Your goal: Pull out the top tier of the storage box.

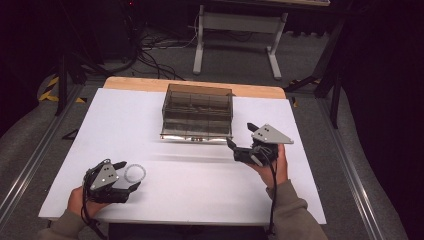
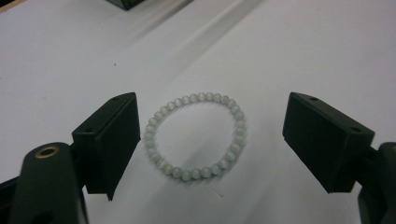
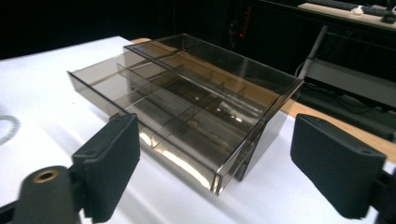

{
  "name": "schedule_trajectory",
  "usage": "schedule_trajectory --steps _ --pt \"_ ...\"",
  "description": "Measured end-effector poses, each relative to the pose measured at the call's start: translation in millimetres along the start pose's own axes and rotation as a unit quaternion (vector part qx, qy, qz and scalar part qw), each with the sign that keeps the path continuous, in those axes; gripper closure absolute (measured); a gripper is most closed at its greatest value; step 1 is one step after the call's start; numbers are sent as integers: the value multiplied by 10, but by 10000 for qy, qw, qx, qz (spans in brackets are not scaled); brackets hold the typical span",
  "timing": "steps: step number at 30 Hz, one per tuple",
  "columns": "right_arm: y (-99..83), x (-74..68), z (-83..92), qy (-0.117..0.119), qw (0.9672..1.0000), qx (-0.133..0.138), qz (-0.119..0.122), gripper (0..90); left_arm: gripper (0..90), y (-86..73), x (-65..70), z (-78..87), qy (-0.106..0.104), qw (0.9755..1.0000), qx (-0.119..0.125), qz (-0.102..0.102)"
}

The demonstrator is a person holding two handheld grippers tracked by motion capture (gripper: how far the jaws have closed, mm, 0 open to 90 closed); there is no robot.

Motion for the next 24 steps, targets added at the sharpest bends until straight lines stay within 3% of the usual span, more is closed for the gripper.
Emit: schedule_trajectory --steps 7,11,15,17,20,23,24 --pt "-288 -54 182 117 9999 68 -36 79 265 -11 -15 -28 -32 9999 -140 34" --pt "-515 -96 232 202 9997 -110 -47 54 292 -25 -26 -28 -9 9997 -247 46" --pt "-727 -101 285 123 9993 -302 -162 58 322 -24 -19 -50 -40 9992 -394 3" --pt "-800 -117 302 -38 9987 -512 -27 52 336 -28 -11 -61 -90 9989 -467 -5" --pt "-871 -151 351 -53 9982 -590 39 52 376 -27 -20 -91 -81 9981 -618 23" --pt "-931 -190 389 -40 9980 -624 88 52 415 -24 -26 -103 -156 9976 -675 63" --pt "-952 -204 391 -20 9976 -681 114 53 441 -29 -65 -110 -389 9964 -719 238"
Point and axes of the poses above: each handheld gripper's, and its own axes: z roughly backward along the jaws, y roughly out of its top, x roughly to its right, the point moved 3 cm from there along -z, roughly forward along the jaws, and after that the axes turned 5 degrees about z, right-handed, at the moved point
